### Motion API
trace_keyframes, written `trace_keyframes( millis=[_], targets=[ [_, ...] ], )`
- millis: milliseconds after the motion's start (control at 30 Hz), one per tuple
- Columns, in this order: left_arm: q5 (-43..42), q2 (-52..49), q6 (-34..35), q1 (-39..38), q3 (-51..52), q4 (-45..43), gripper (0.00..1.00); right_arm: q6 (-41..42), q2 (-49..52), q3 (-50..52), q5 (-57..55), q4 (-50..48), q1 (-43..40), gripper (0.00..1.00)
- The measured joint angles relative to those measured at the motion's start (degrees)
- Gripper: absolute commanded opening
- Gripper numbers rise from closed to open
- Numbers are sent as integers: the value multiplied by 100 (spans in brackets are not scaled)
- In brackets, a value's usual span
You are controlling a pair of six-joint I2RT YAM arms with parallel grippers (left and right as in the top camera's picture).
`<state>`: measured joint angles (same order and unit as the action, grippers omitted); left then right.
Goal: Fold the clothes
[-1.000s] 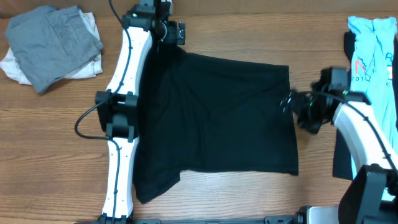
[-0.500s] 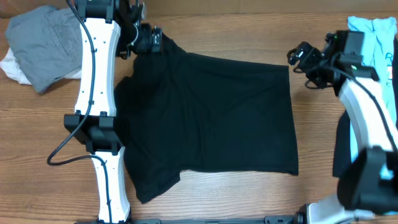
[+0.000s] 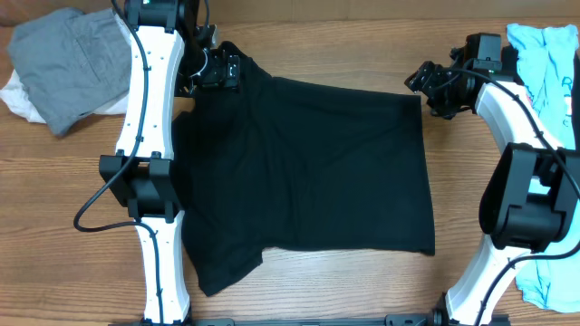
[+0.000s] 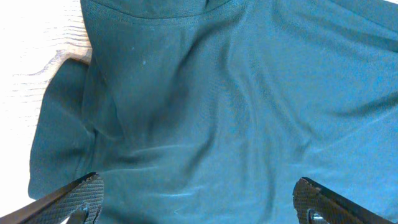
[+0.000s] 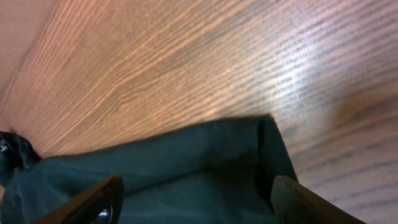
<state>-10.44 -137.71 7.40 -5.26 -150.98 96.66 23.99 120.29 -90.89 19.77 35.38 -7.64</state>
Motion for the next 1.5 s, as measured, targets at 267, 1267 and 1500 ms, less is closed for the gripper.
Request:
trace_keyframes(
  millis=[267, 1267, 1500],
  targets=[
    [0, 0, 0, 0, 0, 0, 100, 68, 396, -9, -22, -17, 131, 80],
    [0, 0, 0, 0, 0, 0, 100, 455, 675, -20, -442, -820, 146, 4],
    [61, 0, 0, 0, 0, 0, 100, 479, 675, -20, -944, -1008, 146, 4]
  ],
)
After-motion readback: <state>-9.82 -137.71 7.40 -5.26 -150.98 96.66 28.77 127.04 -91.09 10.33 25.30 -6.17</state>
